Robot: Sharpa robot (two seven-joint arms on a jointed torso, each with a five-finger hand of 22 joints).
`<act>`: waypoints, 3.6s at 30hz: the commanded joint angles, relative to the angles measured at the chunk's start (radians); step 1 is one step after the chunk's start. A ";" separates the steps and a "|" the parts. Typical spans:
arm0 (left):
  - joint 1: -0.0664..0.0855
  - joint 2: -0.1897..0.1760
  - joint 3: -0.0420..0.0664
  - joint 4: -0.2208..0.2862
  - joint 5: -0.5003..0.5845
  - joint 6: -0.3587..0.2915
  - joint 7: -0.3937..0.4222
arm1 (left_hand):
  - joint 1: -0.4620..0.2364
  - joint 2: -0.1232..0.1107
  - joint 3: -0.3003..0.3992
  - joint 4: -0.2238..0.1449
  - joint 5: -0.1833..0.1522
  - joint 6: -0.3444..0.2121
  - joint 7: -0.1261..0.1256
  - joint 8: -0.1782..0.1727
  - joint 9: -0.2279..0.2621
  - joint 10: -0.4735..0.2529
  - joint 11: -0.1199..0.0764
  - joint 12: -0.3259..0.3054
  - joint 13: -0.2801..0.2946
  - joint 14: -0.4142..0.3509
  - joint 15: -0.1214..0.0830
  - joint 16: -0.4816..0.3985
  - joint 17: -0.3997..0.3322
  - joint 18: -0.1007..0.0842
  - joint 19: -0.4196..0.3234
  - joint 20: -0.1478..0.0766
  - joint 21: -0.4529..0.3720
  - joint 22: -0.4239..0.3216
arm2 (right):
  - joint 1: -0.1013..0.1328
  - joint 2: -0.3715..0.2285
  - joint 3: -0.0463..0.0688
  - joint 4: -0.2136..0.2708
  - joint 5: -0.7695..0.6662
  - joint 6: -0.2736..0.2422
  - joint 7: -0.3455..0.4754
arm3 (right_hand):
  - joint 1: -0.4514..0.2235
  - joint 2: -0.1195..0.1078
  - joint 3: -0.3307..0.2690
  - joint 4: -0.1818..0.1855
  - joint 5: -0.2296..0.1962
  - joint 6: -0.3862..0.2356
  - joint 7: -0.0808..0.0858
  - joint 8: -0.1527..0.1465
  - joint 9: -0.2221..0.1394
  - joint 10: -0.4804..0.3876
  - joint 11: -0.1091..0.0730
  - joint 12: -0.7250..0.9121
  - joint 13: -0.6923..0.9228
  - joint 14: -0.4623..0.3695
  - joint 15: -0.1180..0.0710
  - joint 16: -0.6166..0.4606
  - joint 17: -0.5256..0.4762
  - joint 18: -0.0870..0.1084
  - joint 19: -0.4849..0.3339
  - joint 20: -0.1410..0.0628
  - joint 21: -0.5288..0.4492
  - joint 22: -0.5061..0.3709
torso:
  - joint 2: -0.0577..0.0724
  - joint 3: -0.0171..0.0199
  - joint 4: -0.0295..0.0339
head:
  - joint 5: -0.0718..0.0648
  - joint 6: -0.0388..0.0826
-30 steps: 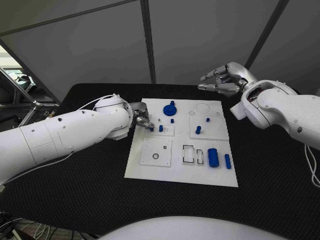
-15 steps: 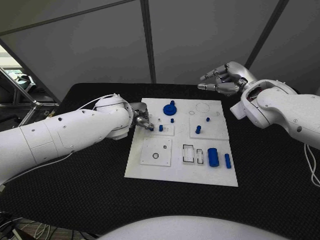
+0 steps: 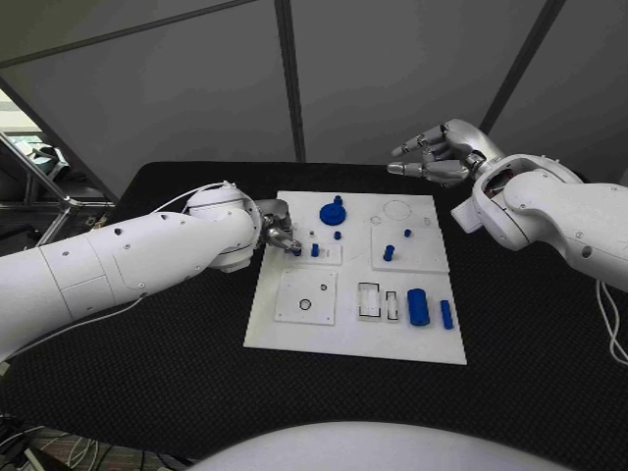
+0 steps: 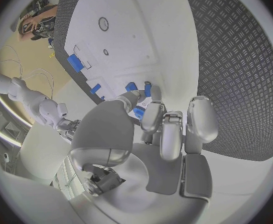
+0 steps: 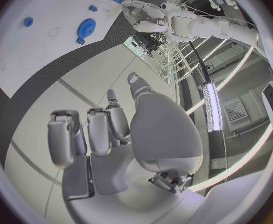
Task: Assemble the parts on the task board
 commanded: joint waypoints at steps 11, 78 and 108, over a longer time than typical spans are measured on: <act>-0.004 0.007 -0.003 -0.003 -0.003 0.055 0.006 | 0.001 -0.014 0.166 -0.172 0.018 0.022 -0.007 0.006 -0.002 0.013 -0.007 0.018 0.073 0.106 -0.008 0.006 0.263 0.005 0.006 -0.005 0.002 0.004 | 0.002 0.002 0.001 0.001 0.003 0.005 0.008 | 0.001 0.013 -0.001 -0.003 0.004 0.007 0.000 -0.004 0.002 0.001 -0.004 0.002 0.002 0.045 -0.008 -0.002 0.002 0.011 0.063 -0.006 -0.005 0.195 | 0.000 -0.0004 0.0002 | -0.001 -0.002; 0.022 0.100 0.002 -0.203 0.037 0.210 -0.007 | -0.020 -0.004 0.167 -0.168 -0.018 0.022 -0.004 -0.019 -0.017 0.007 -0.003 -0.003 0.058 0.106 -0.002 0.006 0.263 0.012 -0.019 -0.001 -0.024 -0.009 | 0.002 0.013 0.001 -0.009 0.003 0.016 0.005 | -0.001 0.015 -0.003 -0.005 0.005 0.007 0.000 -0.004 0.002 0.000 -0.004 0.001 0.000 0.044 -0.008 -0.004 -0.001 0.011 0.062 -0.006 -0.007 0.193 | -0.001 -0.0001 0.0003 | -0.010 -0.010; 0.022 0.094 0.002 -0.209 0.037 0.150 -0.019 | -0.114 -0.094 -0.118 0.161 -0.466 0.070 -0.022 -0.041 -0.062 0.005 -0.012 -0.010 0.051 0.104 -0.012 0.002 0.259 0.012 -0.010 -0.009 -0.048 -0.008 | 0.002 0.016 0.001 -0.014 0.003 0.027 0.002 | -0.012 0.016 -0.009 -0.001 0.004 0.006 0.000 -0.004 0.002 -0.002 -0.004 -0.001 -0.003 0.044 -0.008 -0.005 -0.003 0.012 0.060 -0.006 -0.009 0.190 | 0.000 -0.0005 0.0008 | -0.006 -0.009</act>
